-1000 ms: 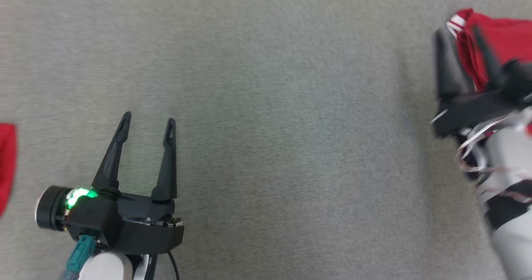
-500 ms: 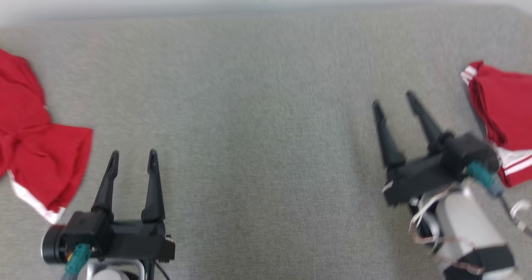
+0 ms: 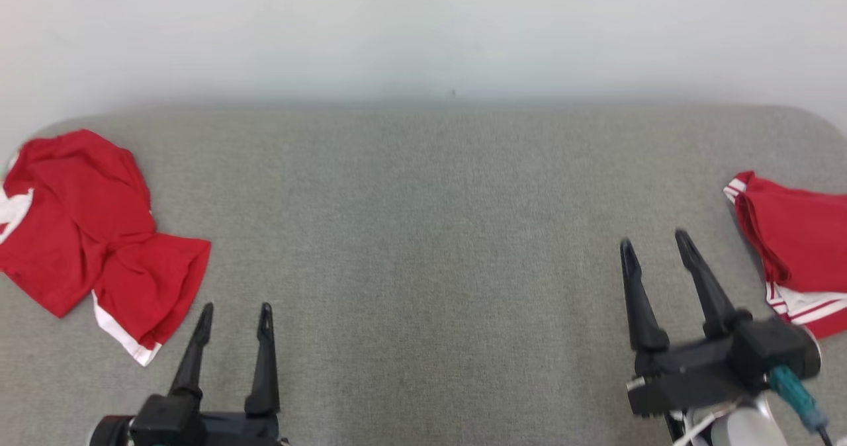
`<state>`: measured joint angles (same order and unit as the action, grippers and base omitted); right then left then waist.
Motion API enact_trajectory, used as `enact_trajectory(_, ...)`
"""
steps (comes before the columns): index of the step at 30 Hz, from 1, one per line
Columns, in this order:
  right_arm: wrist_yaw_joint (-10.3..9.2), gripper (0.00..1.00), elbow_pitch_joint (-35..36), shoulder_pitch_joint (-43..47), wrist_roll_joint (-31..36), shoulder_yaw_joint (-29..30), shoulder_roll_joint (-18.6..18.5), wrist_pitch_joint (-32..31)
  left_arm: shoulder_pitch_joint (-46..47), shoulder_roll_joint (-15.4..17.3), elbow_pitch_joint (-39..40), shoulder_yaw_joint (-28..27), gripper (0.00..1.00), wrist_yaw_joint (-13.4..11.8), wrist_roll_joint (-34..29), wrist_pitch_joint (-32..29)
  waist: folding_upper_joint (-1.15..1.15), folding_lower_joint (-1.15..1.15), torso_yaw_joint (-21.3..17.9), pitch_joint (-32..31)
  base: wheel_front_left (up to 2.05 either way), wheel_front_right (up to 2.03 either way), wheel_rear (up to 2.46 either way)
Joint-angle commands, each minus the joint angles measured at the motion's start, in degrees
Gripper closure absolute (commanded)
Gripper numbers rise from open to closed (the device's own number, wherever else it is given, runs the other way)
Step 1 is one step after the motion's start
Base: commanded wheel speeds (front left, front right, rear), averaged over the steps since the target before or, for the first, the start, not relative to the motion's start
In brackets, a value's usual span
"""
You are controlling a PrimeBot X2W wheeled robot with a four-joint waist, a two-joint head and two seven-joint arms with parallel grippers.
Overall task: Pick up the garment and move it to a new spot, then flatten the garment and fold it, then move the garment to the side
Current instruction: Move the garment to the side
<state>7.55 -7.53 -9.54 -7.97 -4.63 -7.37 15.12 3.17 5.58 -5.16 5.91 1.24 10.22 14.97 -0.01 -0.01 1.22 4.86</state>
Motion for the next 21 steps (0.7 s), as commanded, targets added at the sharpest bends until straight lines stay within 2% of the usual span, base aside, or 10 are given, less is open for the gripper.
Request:
enact_trajectory(1, -0.11, 0.0, 0.33, 1.29, 0.25, 0.19, 0.37, 0.0, -0.65, -0.34, 0.42, 0.02, 0.0, 0.3, -0.32, 0.25, 0.01, 0.01, 0.97, -2.28, 0.0, 0.0, 0.0)
enact_trajectory(4, -0.11, 0.0, 1.76, 4.66, 0.84, 0.97, 0.89, 0.0, -2.48, -0.99, 1.35, 0.32, 0.0, 1.94, -0.37, 0.26, 0.01, 0.01, 1.09, -3.95, 0.0, 0.0, 0.0)
enact_trajectory(7, -0.11, 0.0, 3.26, 7.25, 1.29, 2.08, 1.68, 0.01, -3.85, -1.41, 1.92, 0.11, 0.0, 2.5, -1.27, 0.26, 0.01, 0.01, 1.16, -4.91, 0.0, 0.0, 0.0)
enact_trajectory(21, -0.11, 0.0, 6.48, 15.3, 2.08, 3.87, 3.66, 0.01, -7.0, -2.43, 0.91, -0.32, 0.0, 3.64, -4.2, 0.27, 0.01, 0.01, 1.0, -7.26, 0.0, 0.0, 0.0)
